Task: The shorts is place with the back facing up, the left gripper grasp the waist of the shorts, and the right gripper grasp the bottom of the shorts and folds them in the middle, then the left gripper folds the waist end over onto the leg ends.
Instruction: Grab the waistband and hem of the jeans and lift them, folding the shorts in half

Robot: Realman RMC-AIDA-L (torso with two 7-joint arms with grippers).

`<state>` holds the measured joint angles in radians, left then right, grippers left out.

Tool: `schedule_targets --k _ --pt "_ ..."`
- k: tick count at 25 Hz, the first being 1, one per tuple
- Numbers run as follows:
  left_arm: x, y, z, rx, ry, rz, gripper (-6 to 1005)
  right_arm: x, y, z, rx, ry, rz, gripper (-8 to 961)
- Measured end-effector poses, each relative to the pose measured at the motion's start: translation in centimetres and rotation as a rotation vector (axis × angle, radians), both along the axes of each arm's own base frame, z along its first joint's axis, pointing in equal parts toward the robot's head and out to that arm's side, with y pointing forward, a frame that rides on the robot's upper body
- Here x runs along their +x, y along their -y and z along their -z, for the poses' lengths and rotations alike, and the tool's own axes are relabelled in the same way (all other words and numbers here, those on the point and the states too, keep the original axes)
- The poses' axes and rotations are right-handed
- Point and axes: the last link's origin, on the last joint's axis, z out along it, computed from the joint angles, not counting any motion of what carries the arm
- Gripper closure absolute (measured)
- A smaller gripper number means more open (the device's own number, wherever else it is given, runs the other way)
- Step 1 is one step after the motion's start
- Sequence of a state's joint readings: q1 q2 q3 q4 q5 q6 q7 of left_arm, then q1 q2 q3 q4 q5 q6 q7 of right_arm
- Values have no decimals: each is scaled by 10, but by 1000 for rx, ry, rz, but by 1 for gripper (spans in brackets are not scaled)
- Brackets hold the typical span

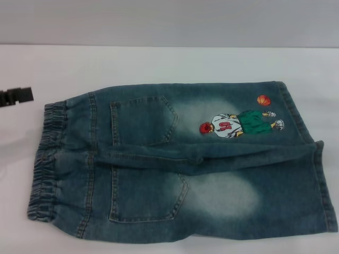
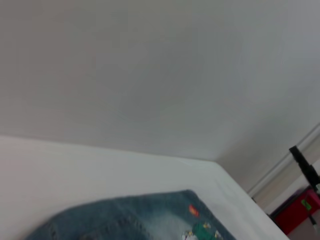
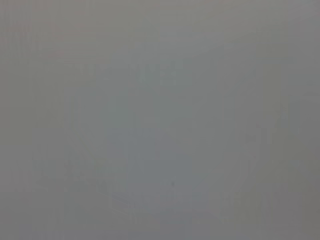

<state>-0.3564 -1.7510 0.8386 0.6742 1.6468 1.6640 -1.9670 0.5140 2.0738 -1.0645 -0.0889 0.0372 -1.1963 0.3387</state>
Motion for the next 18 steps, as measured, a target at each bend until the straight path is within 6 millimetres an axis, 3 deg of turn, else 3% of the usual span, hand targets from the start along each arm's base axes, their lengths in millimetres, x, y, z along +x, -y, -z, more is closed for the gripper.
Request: schedule_targets --k 18 --pt "-30 29 21 -171 -110 -121 168 1 1 0 -3 3 3 317"
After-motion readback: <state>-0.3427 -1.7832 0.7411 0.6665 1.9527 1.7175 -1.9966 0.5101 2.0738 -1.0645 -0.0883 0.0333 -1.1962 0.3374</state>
